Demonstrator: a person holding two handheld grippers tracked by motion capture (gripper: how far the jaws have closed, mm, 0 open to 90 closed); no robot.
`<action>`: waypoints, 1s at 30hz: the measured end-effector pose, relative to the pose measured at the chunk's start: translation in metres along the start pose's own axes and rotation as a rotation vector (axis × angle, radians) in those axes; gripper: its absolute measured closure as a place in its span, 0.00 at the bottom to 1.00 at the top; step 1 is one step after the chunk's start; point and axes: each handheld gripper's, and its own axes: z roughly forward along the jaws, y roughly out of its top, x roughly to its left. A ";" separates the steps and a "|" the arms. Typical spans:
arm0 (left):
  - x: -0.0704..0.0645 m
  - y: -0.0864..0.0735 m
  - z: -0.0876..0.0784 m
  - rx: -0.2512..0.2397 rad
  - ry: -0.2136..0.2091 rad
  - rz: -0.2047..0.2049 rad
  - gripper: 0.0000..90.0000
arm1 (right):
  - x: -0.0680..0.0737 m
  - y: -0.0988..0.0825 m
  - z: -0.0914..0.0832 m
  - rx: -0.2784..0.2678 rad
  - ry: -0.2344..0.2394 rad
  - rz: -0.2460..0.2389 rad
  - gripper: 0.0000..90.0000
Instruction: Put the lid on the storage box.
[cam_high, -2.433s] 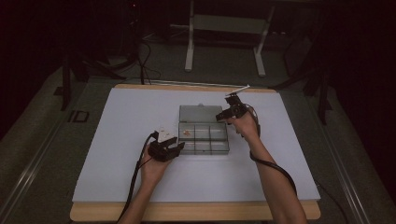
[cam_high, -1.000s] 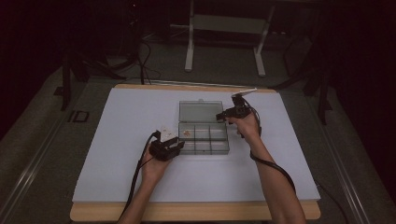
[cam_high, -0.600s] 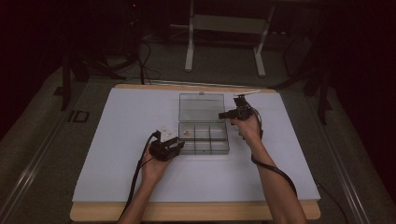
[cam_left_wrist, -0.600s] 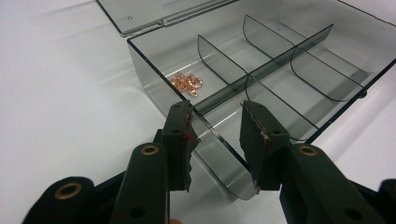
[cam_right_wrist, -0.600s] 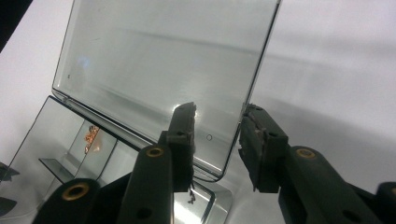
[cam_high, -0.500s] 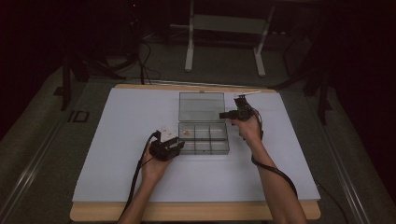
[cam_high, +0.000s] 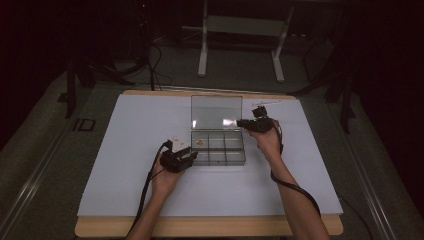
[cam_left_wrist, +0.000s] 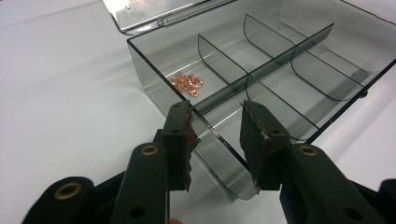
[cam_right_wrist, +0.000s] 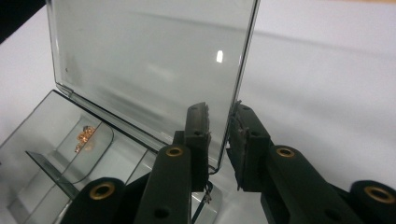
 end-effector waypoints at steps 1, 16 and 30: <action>0.000 0.000 0.000 0.001 0.002 0.000 0.72 | 0.001 -0.001 -0.001 -0.010 -0.006 -0.011 0.88; 0.000 0.000 0.000 0.002 0.004 0.002 0.72 | 0.021 -0.013 -0.014 -0.064 -0.096 -0.169 0.87; 0.001 0.000 0.000 -0.002 -0.005 -0.004 0.72 | 0.030 -0.021 -0.019 -0.076 -0.152 -0.206 0.89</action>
